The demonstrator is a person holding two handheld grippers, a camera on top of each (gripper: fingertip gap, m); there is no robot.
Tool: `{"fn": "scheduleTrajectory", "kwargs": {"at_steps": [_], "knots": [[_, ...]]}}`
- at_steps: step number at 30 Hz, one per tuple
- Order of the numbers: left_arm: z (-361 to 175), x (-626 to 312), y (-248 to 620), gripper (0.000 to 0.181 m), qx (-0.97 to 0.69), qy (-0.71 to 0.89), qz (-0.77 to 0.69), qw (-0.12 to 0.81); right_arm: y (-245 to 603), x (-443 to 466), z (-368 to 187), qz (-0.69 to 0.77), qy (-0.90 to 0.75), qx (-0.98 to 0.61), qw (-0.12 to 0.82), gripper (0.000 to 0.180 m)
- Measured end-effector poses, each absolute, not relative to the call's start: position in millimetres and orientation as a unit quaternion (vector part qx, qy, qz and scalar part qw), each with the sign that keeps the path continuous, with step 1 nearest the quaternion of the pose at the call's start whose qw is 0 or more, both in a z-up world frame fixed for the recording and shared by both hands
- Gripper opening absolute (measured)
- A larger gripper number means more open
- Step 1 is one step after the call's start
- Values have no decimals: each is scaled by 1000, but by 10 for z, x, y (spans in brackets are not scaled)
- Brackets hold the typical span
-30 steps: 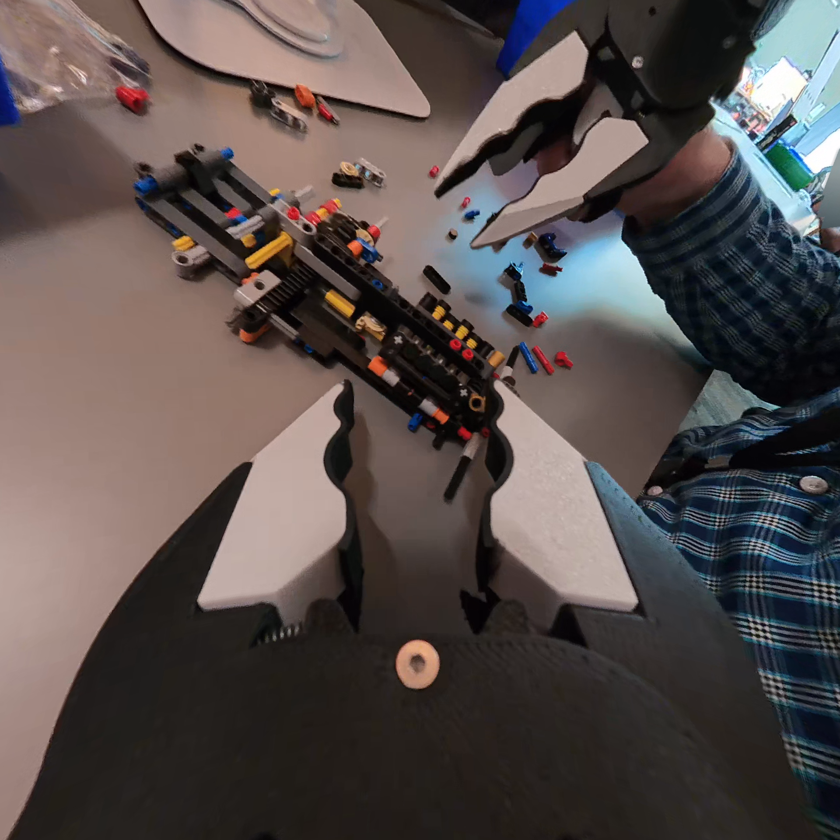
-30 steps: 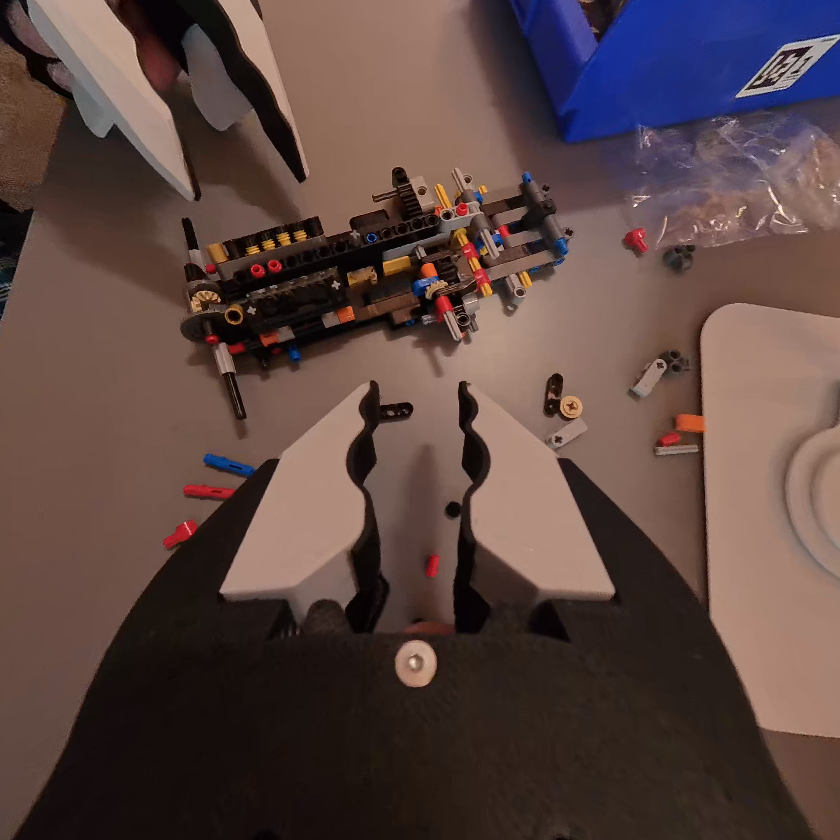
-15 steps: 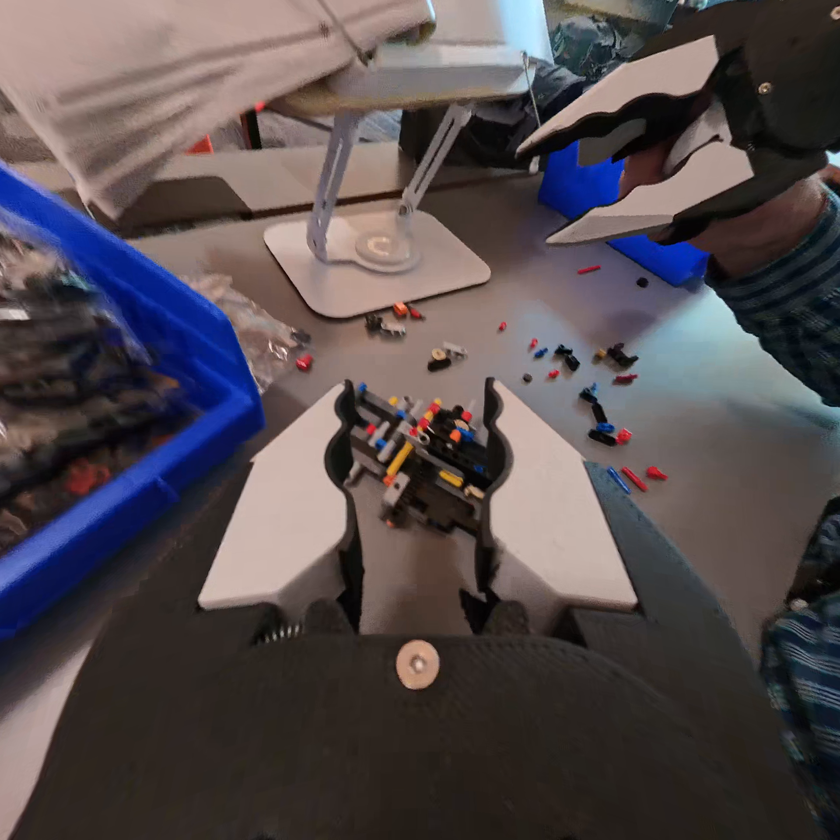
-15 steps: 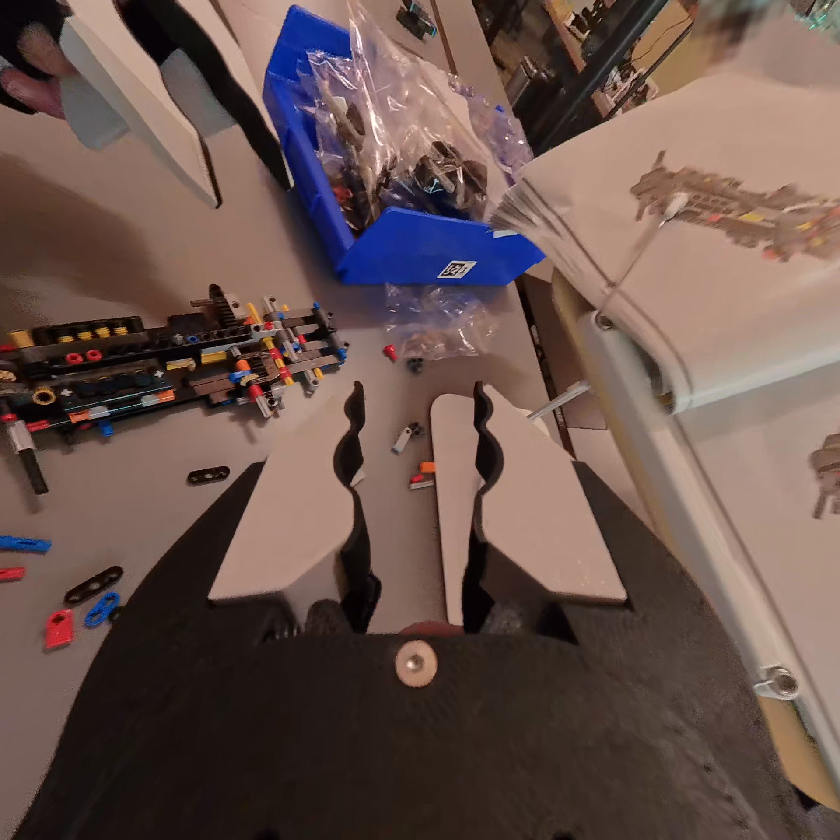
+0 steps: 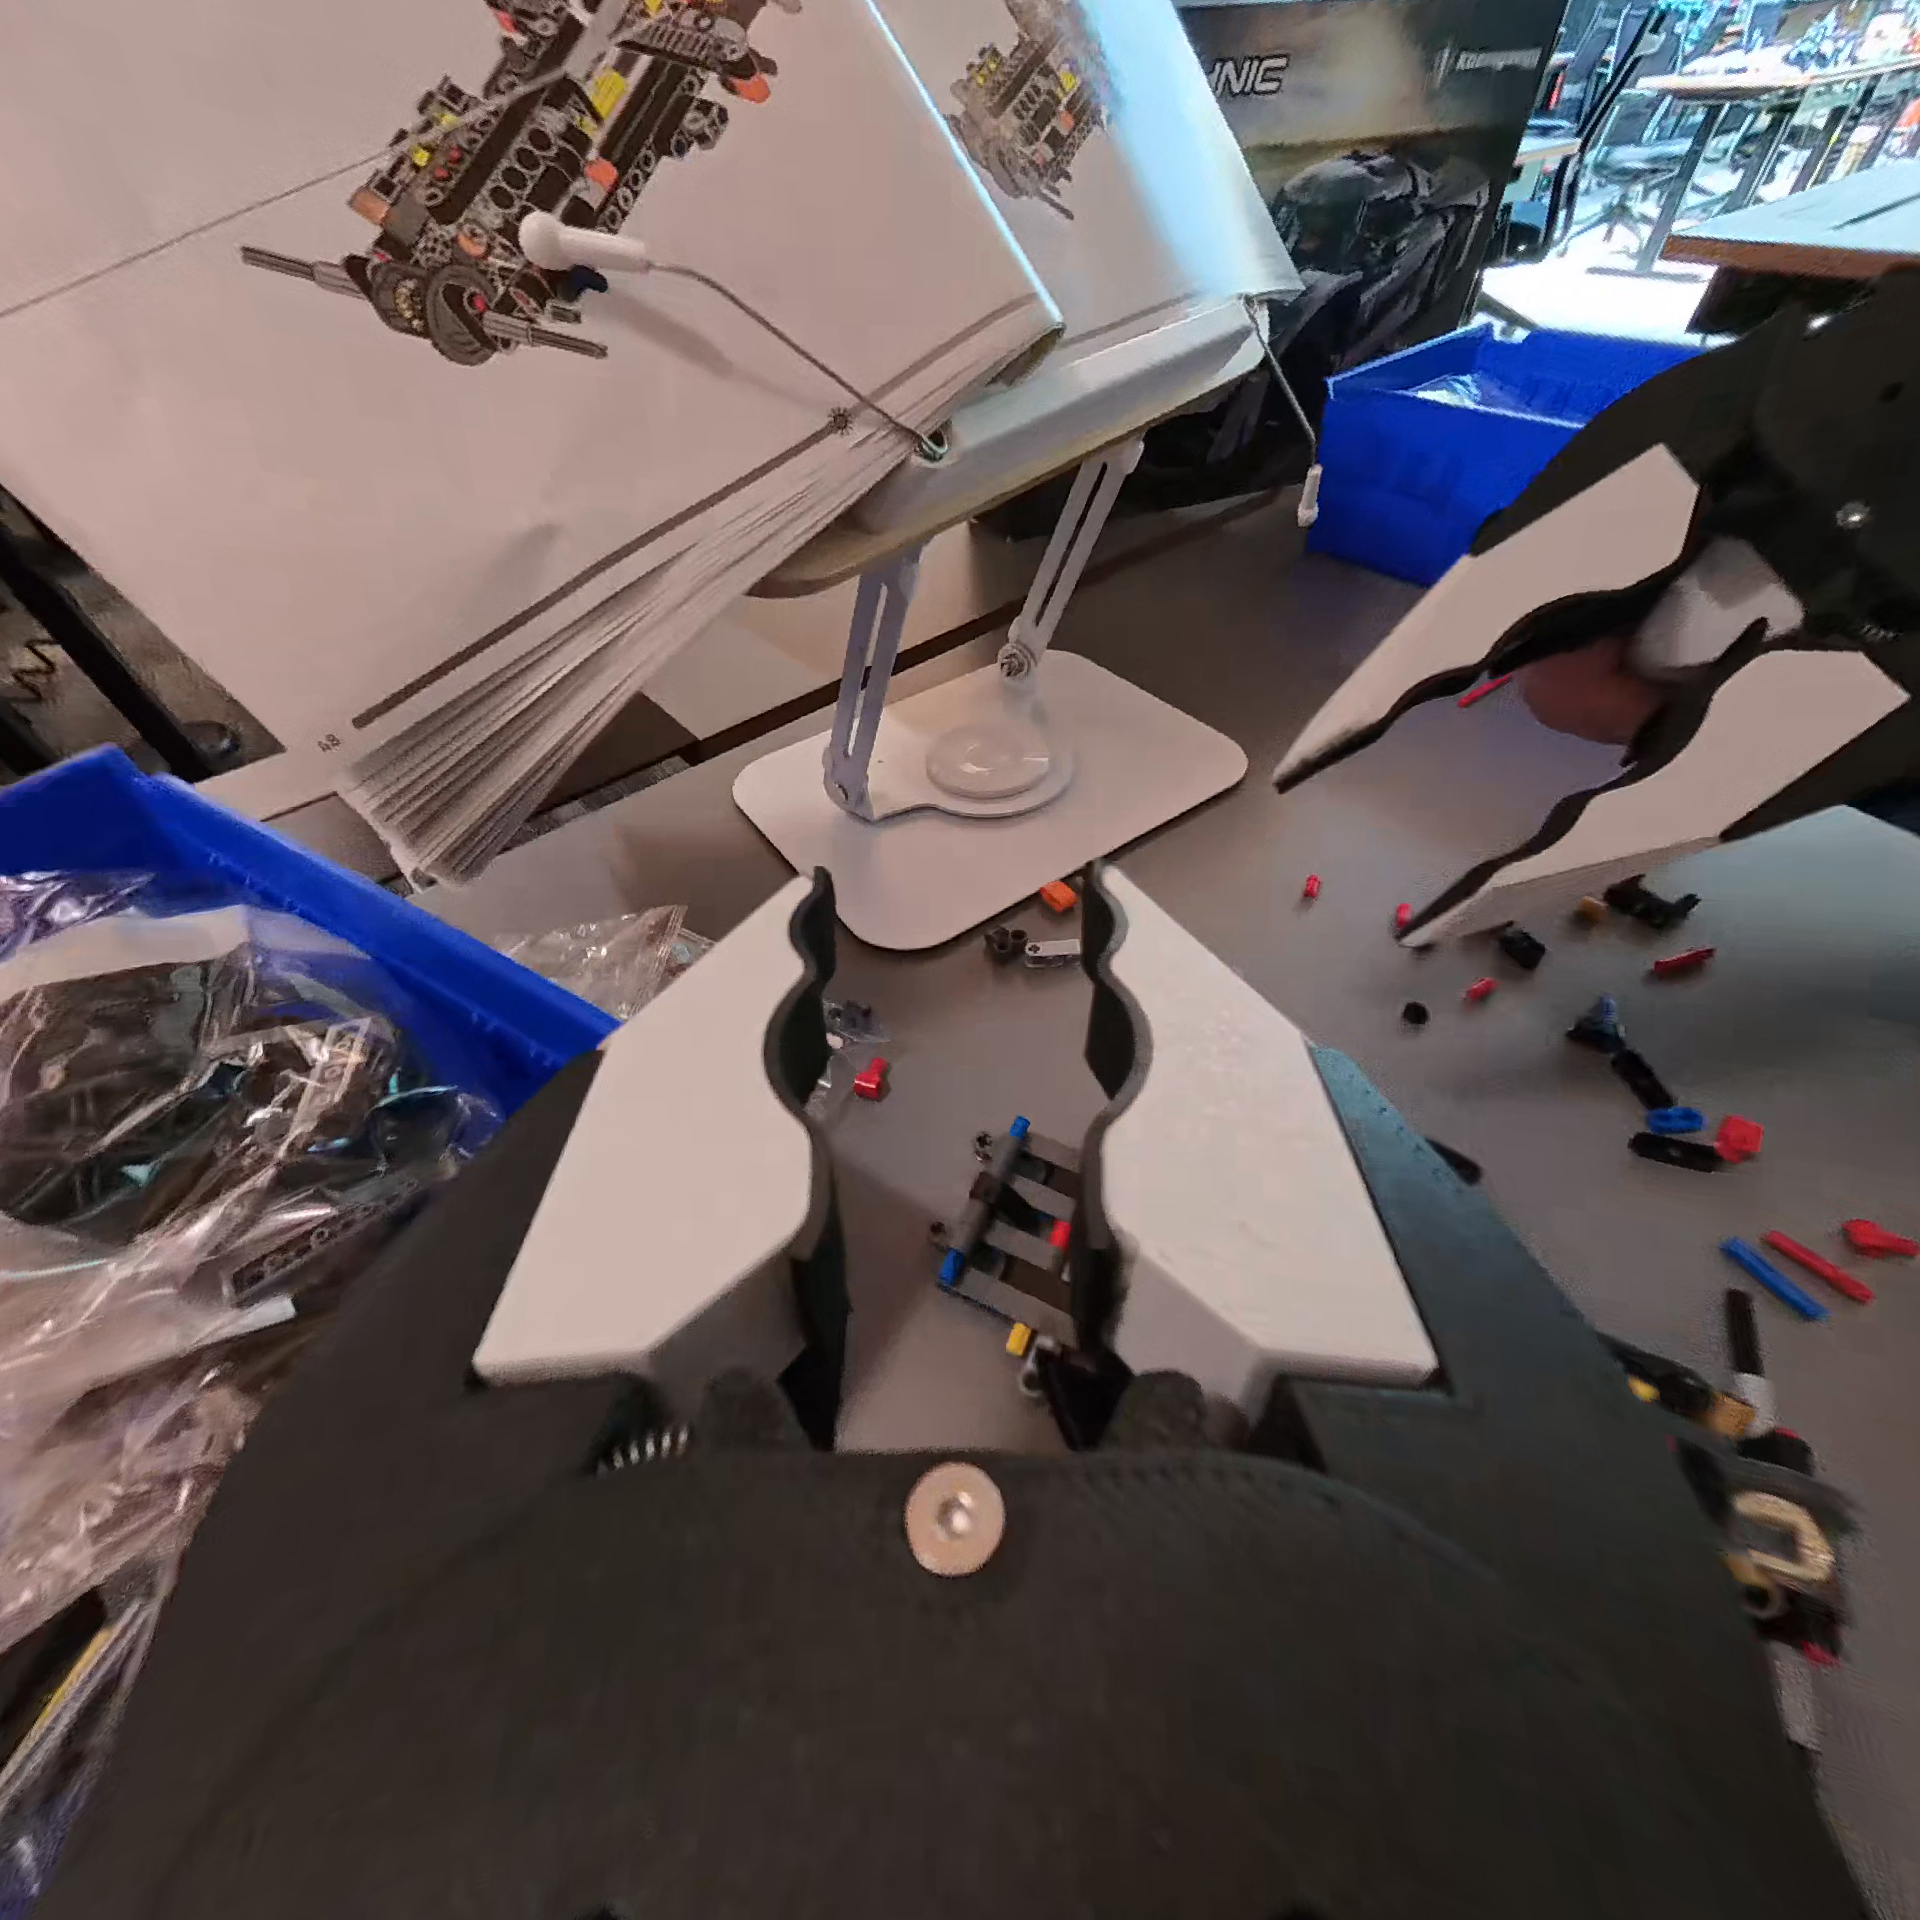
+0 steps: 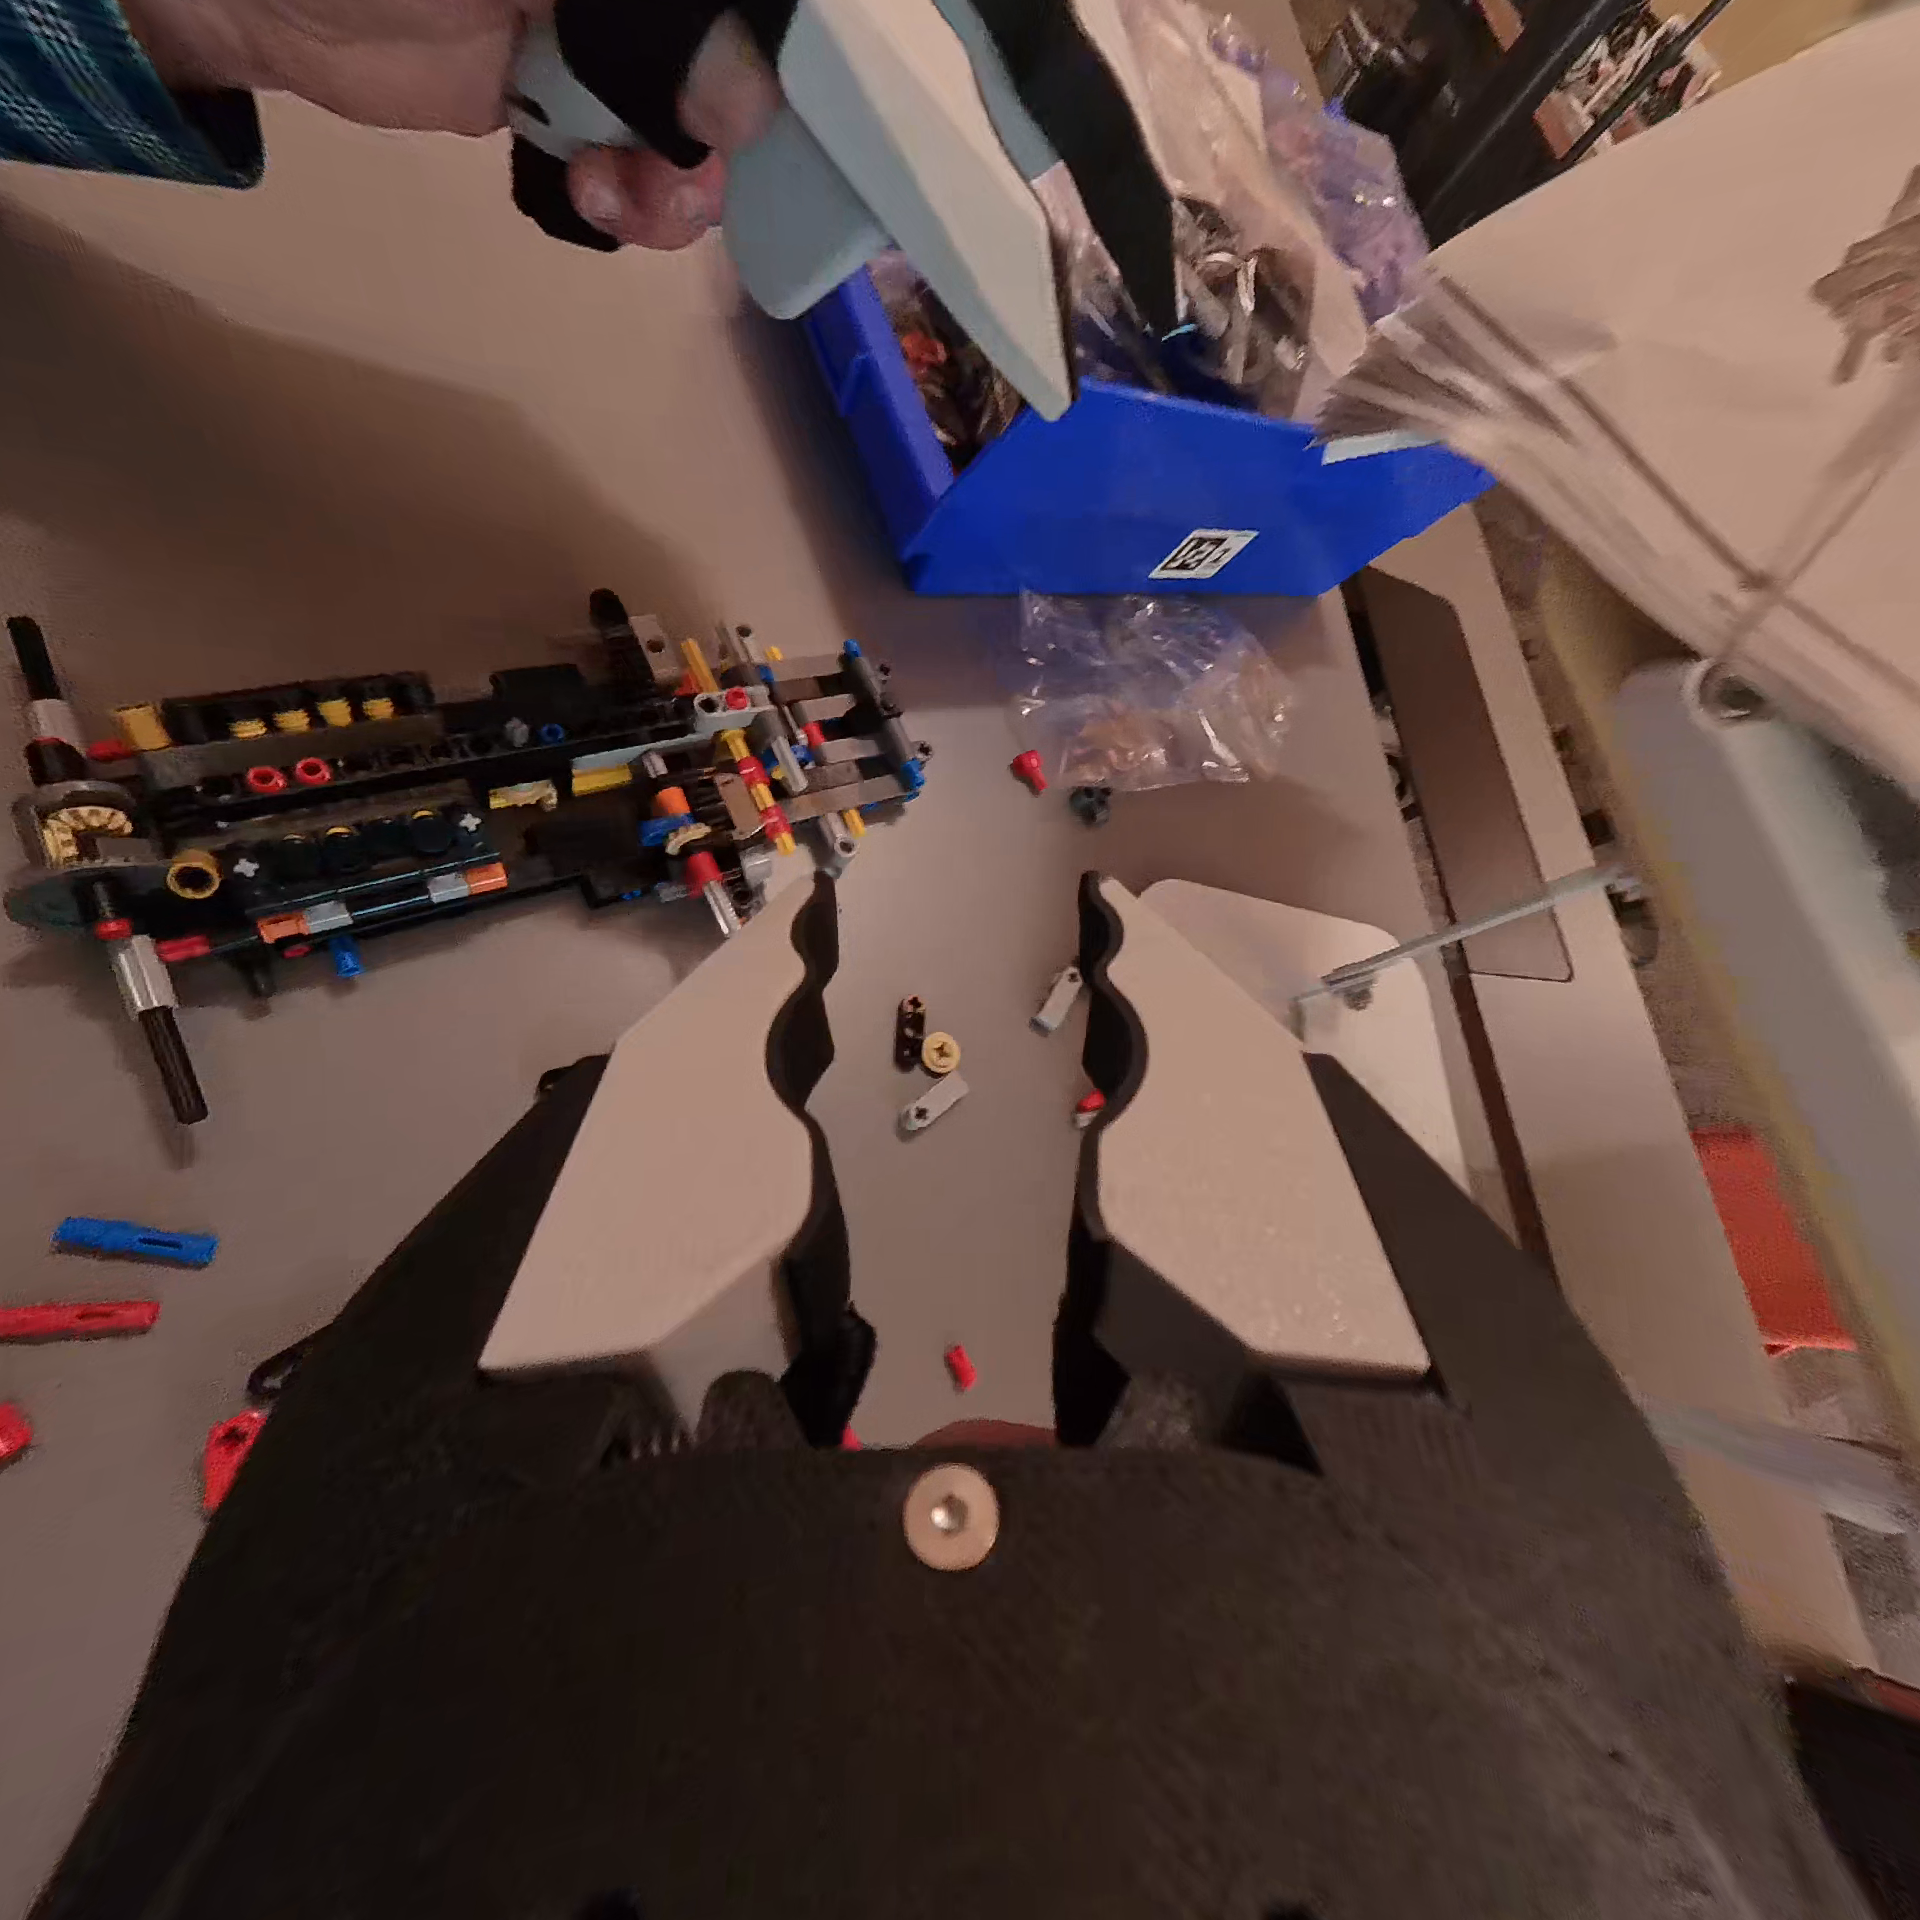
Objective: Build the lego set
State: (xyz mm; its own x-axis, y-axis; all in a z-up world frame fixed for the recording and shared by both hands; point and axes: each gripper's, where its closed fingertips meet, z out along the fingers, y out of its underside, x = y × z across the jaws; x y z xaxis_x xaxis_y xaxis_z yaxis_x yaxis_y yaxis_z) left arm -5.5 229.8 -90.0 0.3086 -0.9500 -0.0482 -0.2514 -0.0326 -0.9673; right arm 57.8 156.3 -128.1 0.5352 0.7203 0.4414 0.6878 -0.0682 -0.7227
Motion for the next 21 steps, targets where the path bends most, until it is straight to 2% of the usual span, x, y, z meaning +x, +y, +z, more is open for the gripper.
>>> {"fn": "scheduleTrajectory", "kwargs": {"at_steps": [7,11,21], "knots": [[-1236,22,2224,41,-619,491,-353,501,1473,701,-1554,41,-462,-757,461,44],[-1228,-14,2234,27,-610,495,-347,513,1447,778,-1570,53,-445,-765,462,41],[-1293,-50,2280,24,-621,490,-344,506,1435,897,-1587,40,-441,-778,446,31]]}}
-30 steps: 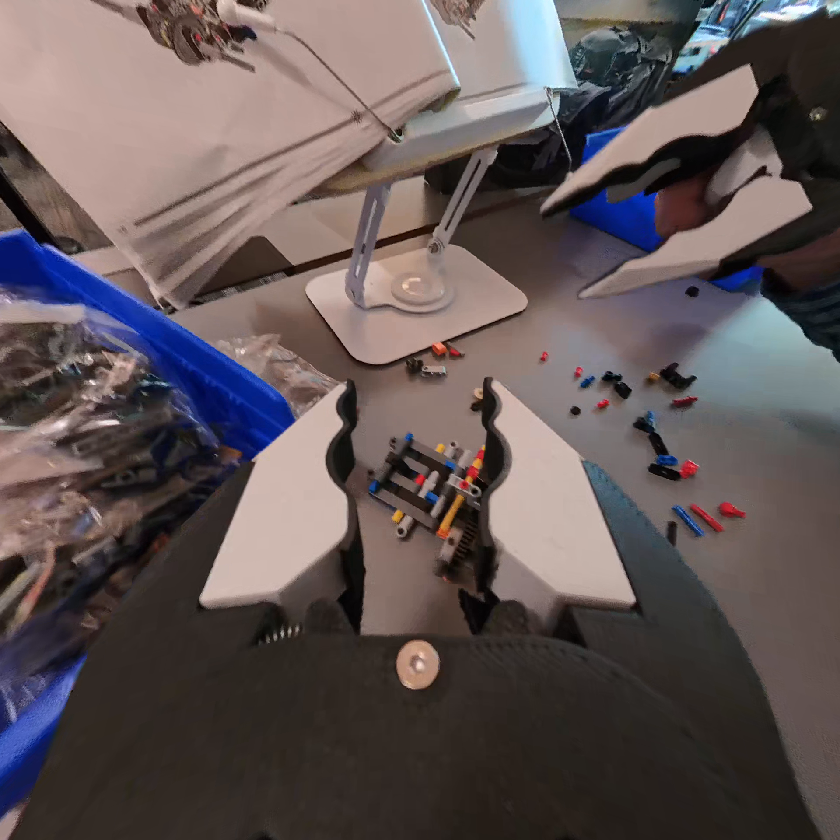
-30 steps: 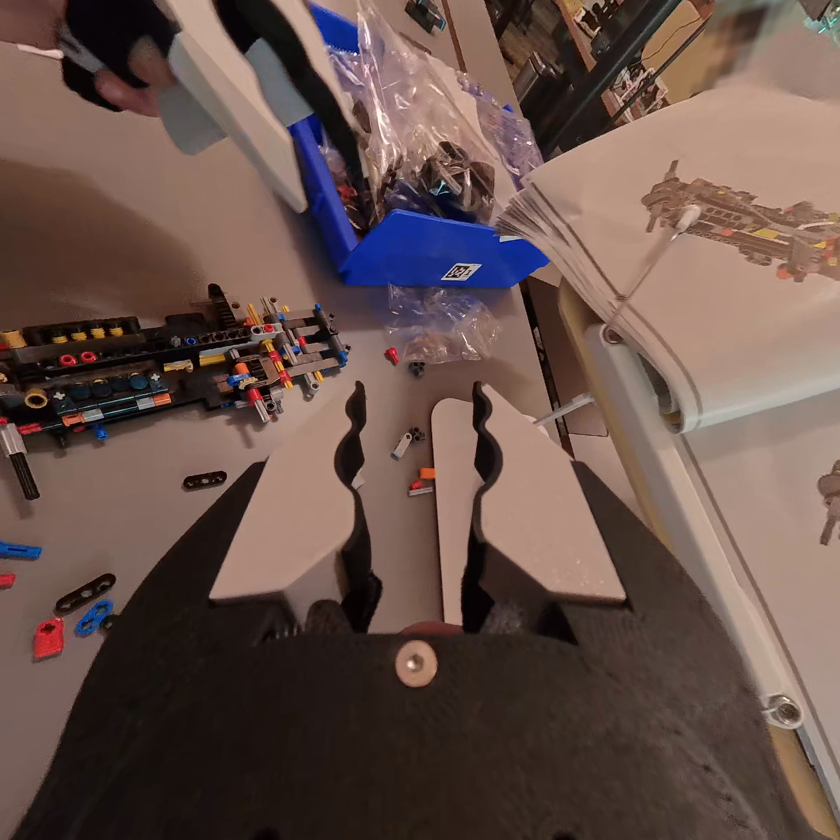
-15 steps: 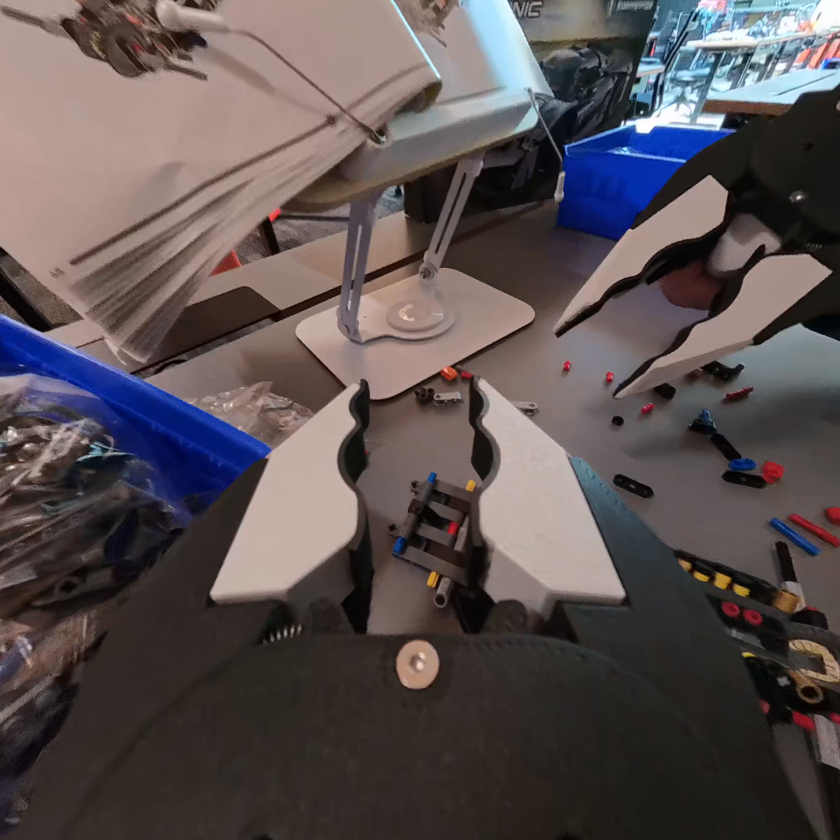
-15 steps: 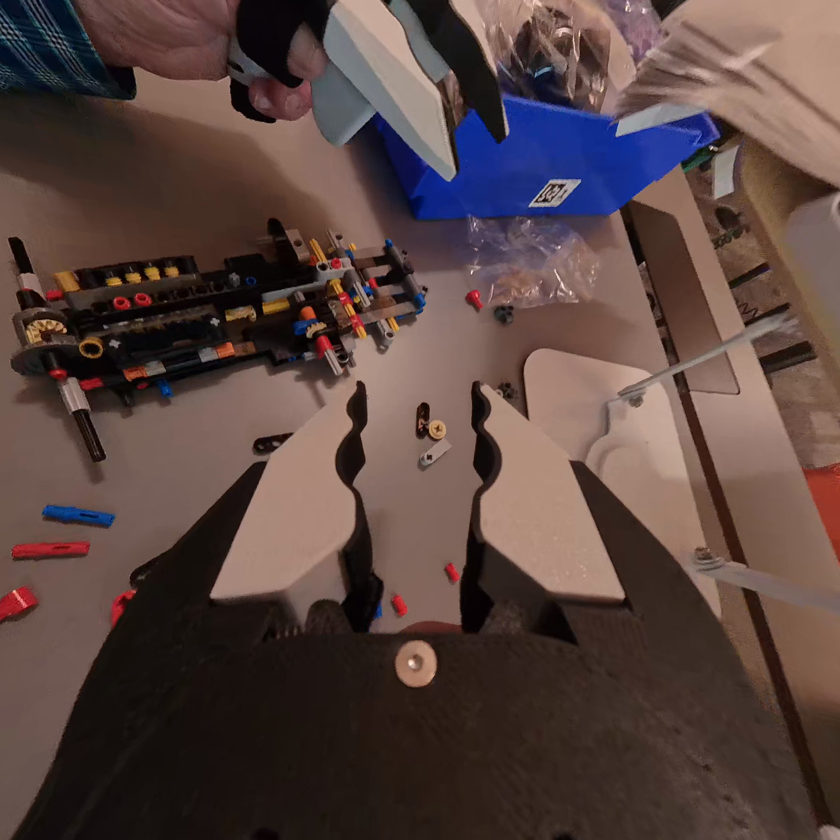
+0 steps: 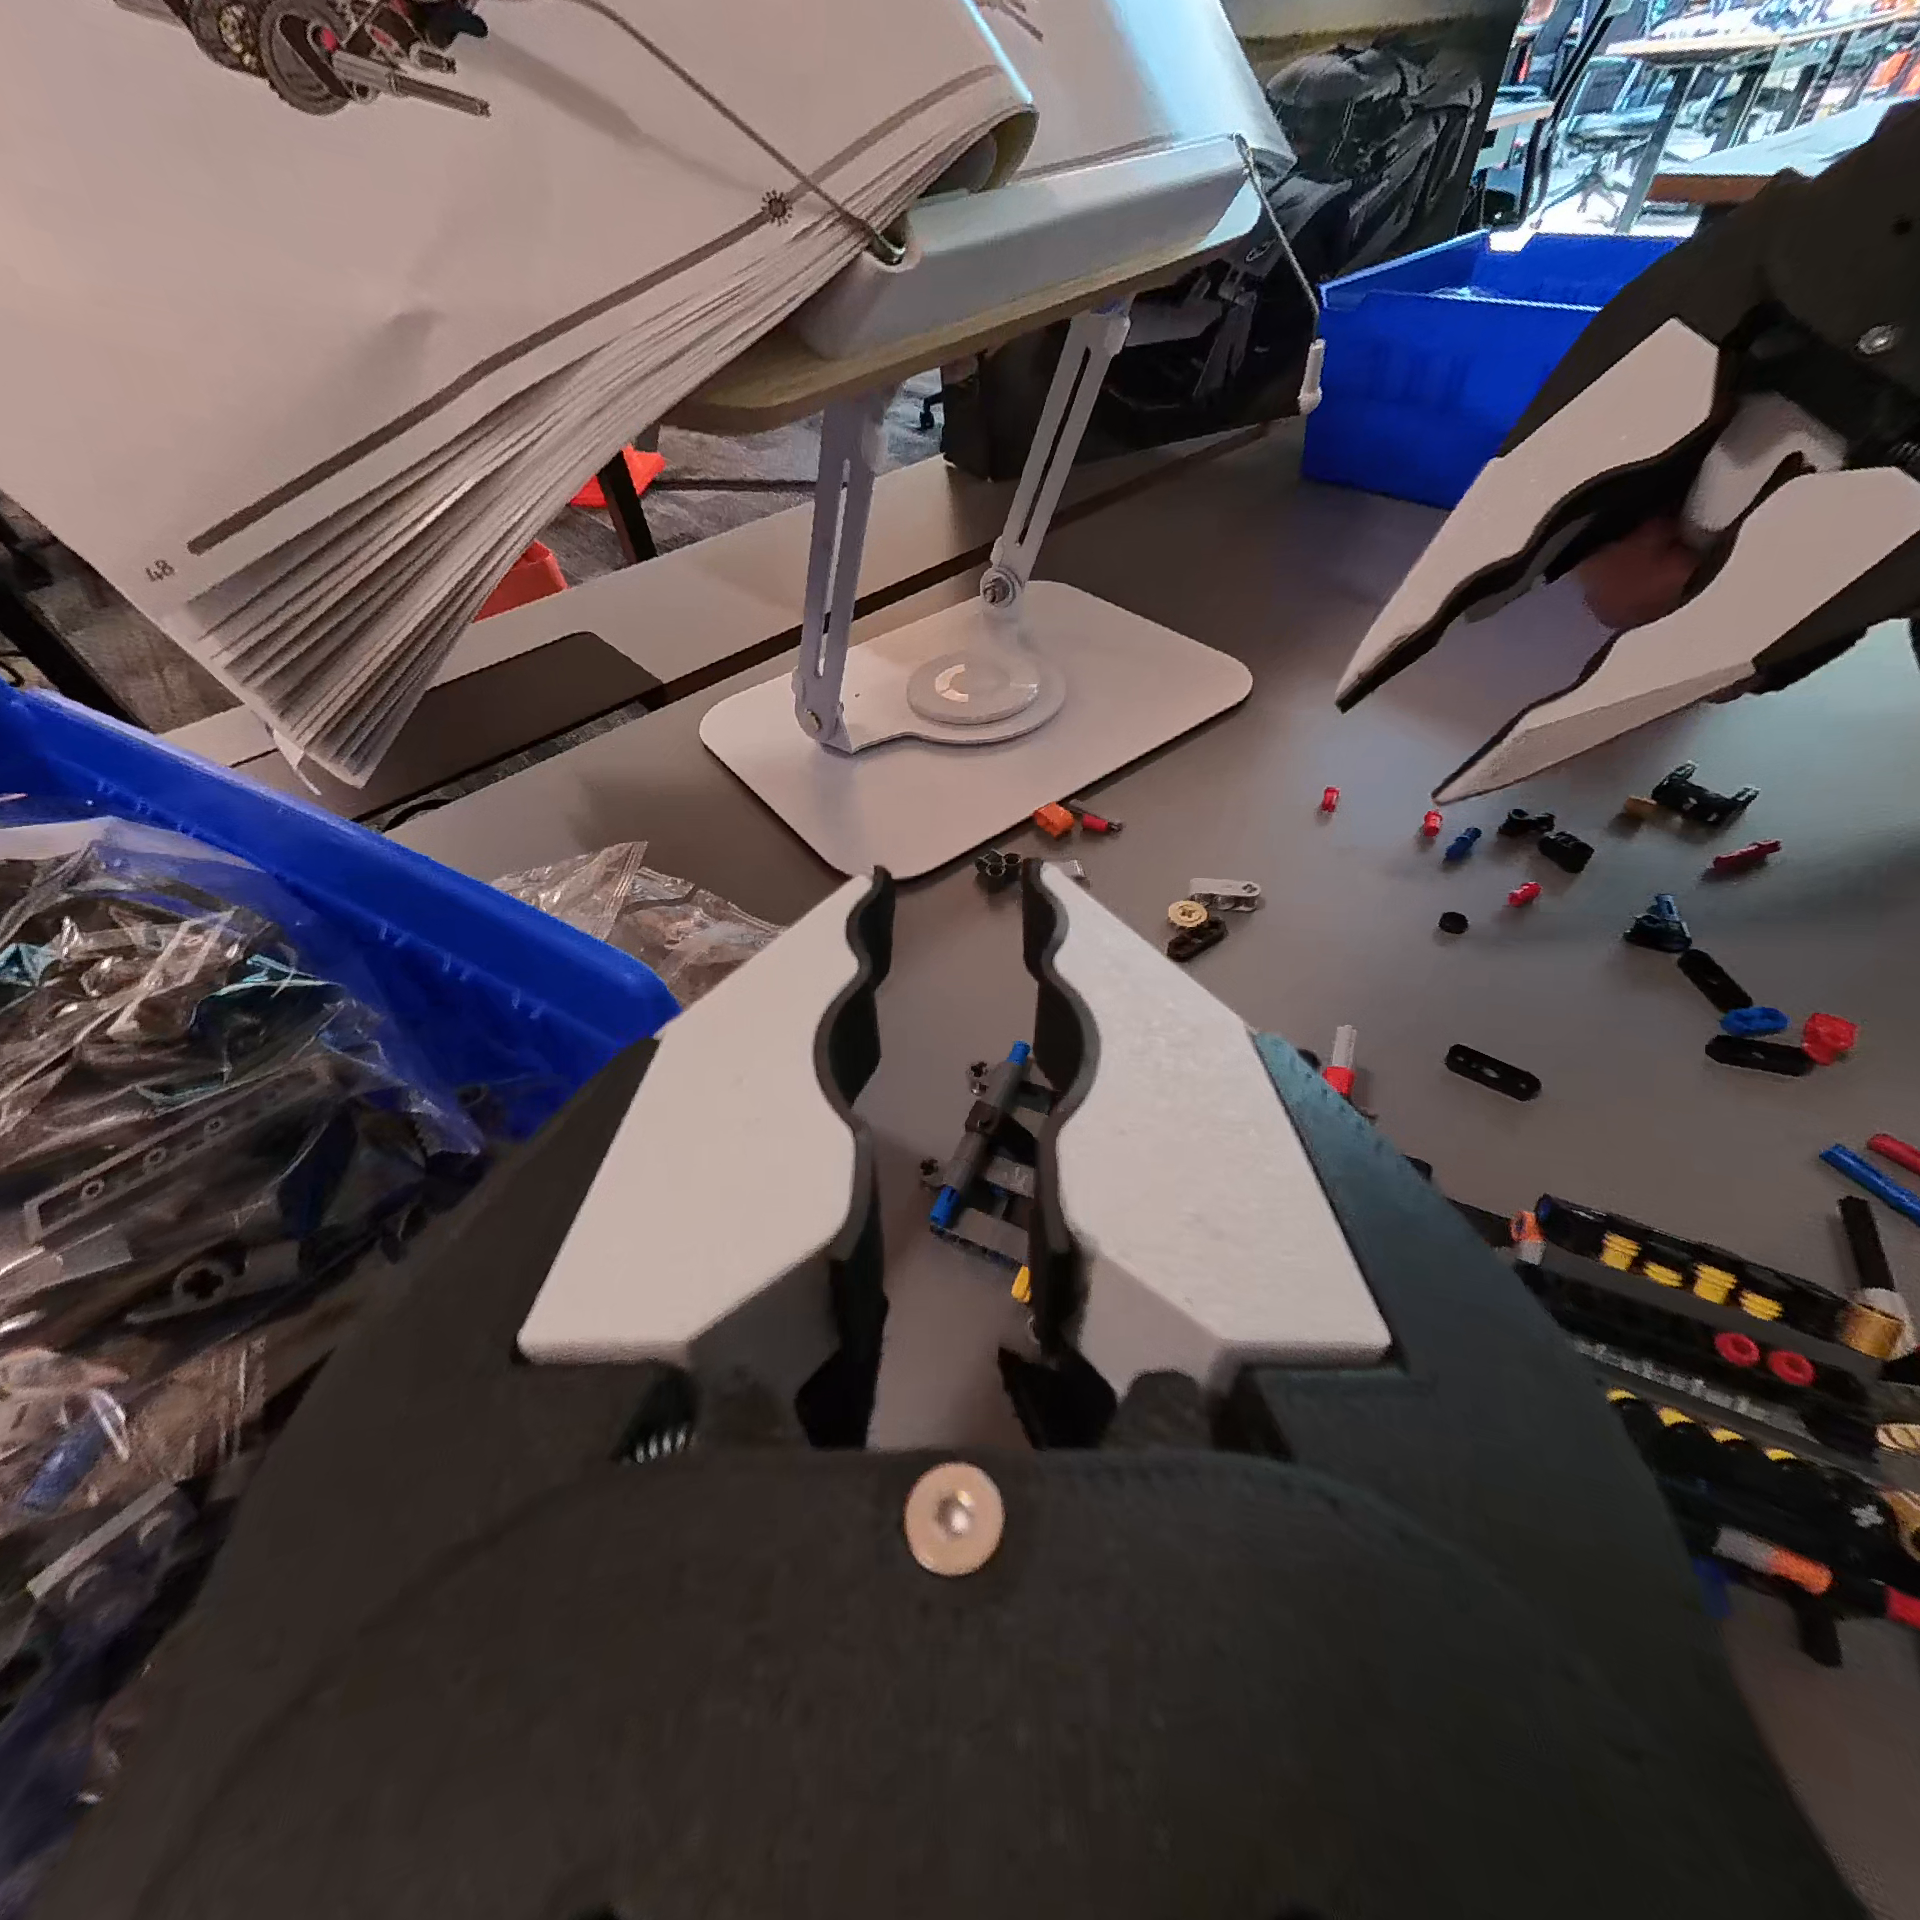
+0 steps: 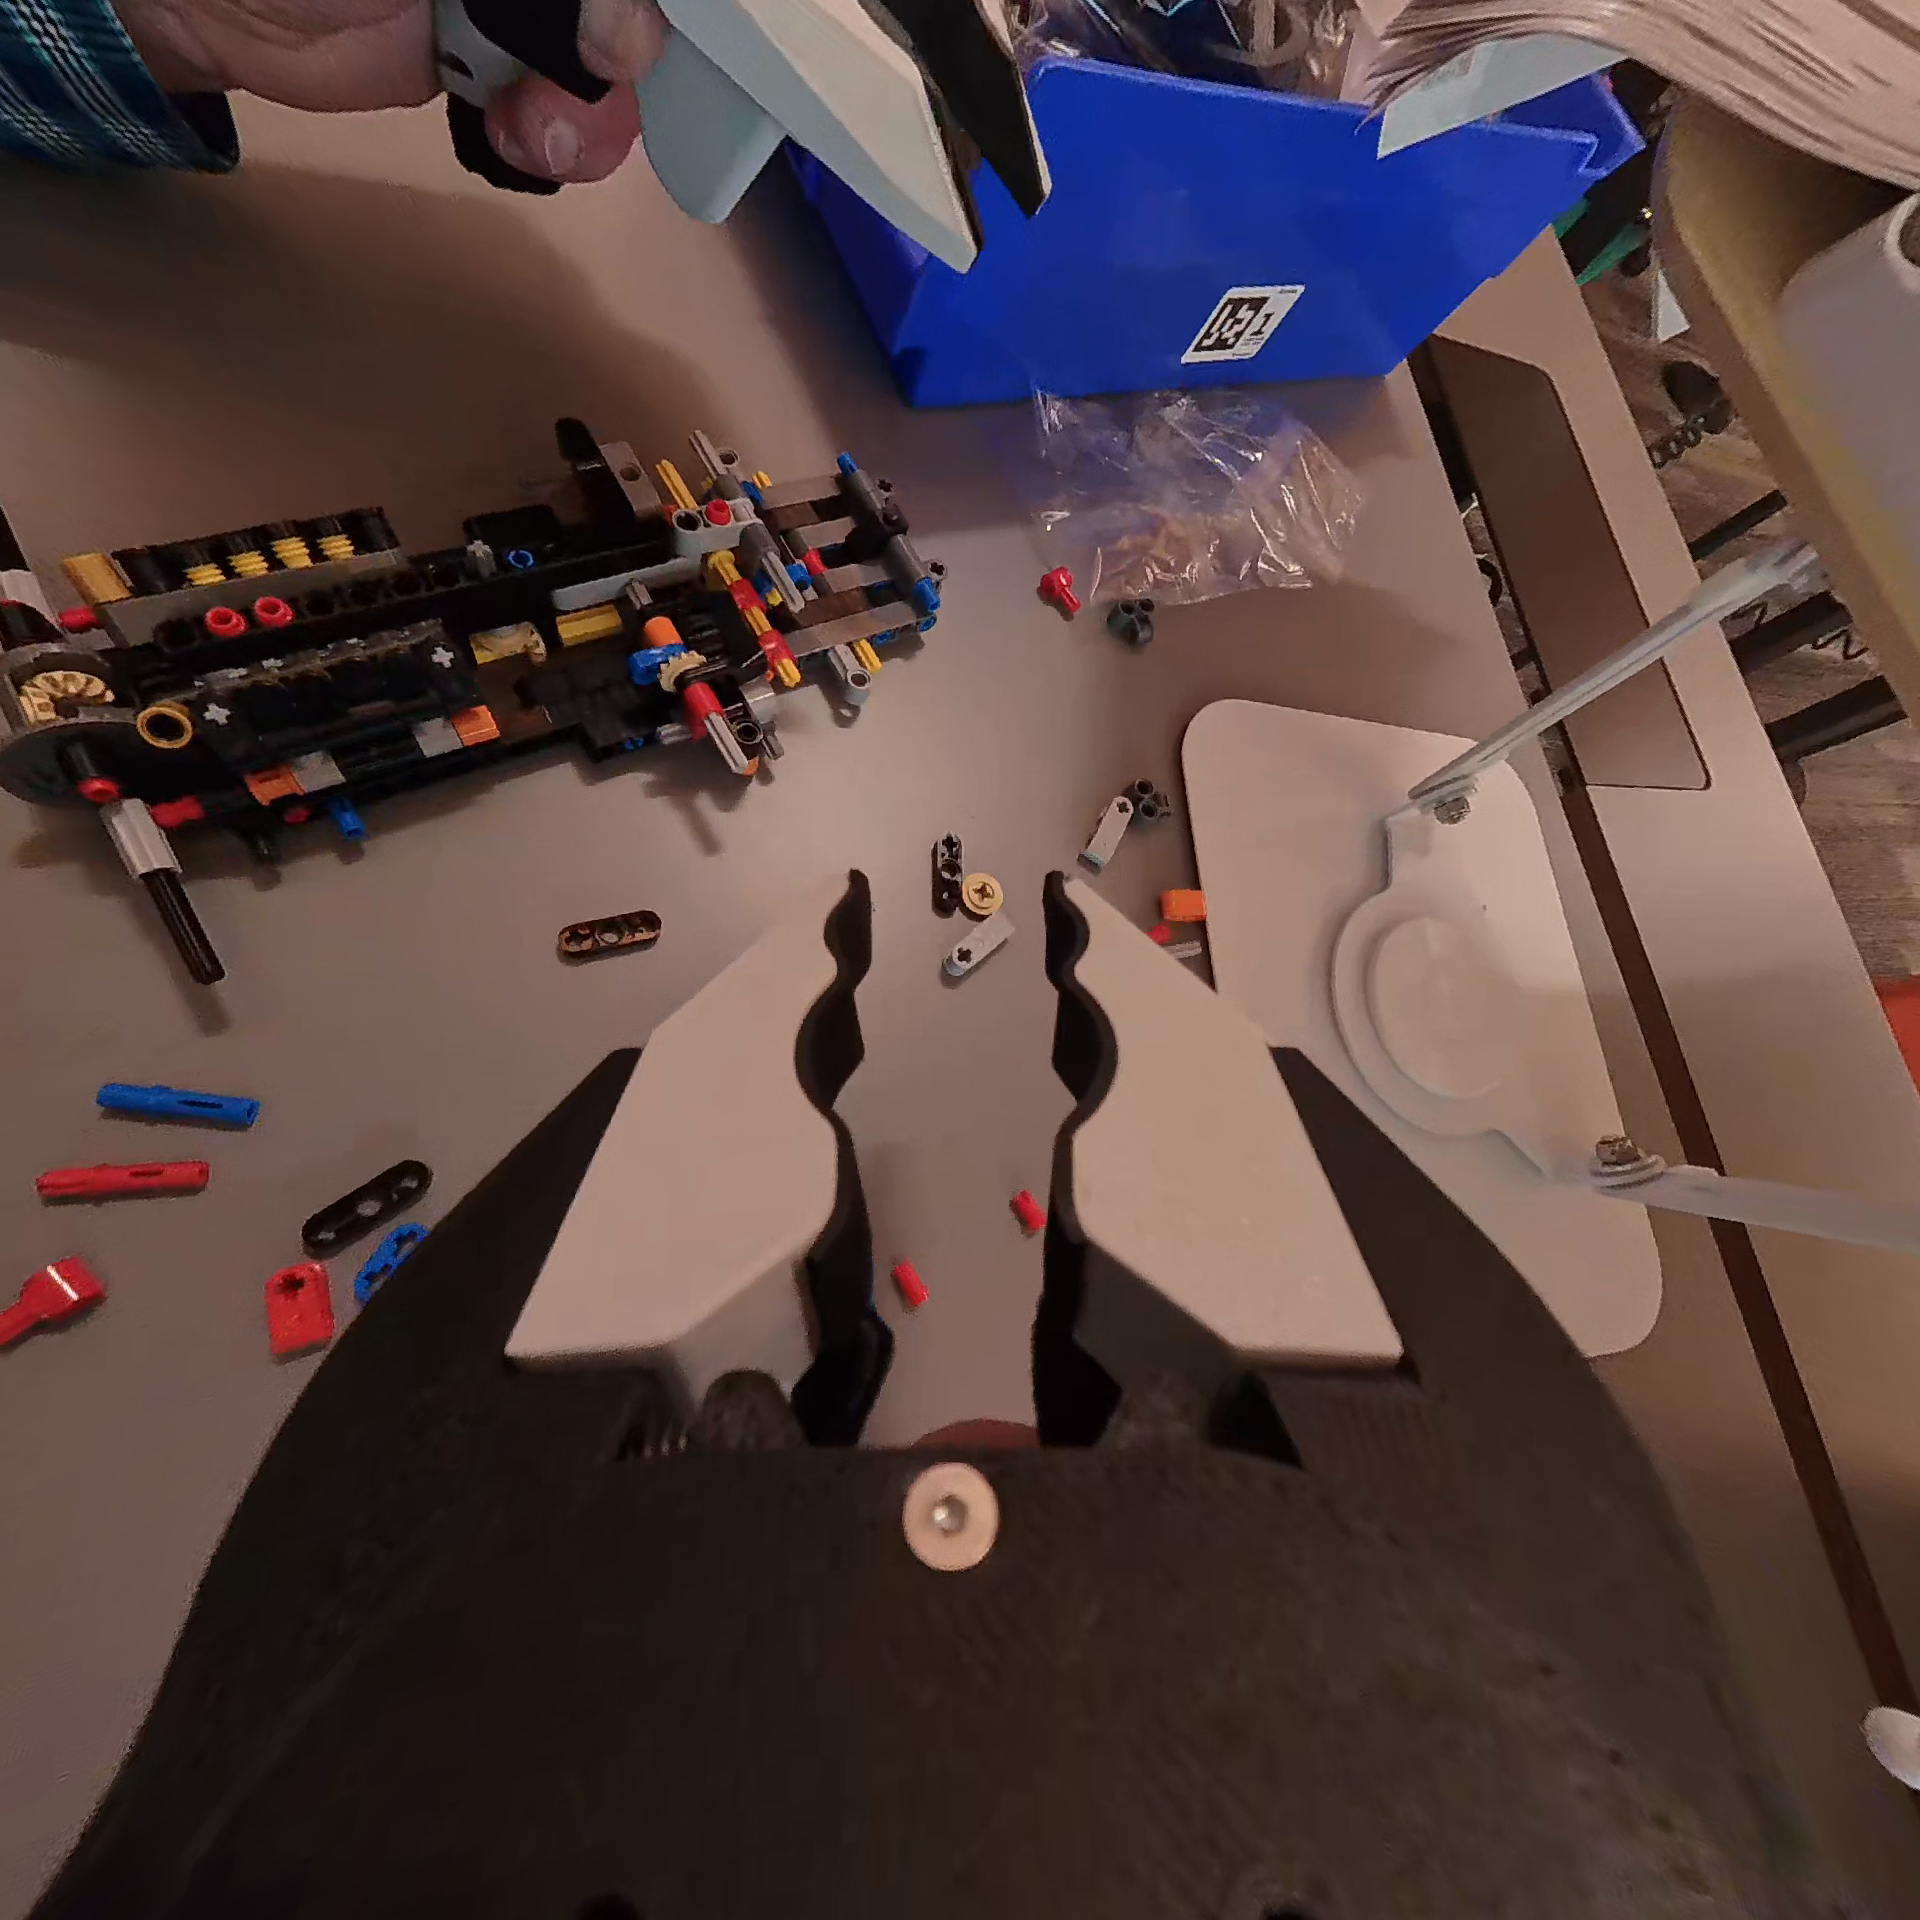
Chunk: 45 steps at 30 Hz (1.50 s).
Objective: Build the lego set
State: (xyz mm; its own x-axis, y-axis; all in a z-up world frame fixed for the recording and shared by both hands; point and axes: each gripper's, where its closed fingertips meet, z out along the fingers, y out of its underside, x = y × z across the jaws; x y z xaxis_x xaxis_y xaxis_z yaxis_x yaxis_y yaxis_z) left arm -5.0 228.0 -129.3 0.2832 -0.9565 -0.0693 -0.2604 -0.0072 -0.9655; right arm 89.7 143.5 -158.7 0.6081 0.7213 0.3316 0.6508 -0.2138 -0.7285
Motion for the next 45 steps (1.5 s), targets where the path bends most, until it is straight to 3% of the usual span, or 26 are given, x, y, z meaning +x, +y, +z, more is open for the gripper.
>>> {"fn": "scheduleTrajectory", "kwargs": {"at_steps": [45], "knots": [[-1530,-113,2429,22,-669,480,-313,472,1283,581,-1976,105,-468,-800,361,24]]}}
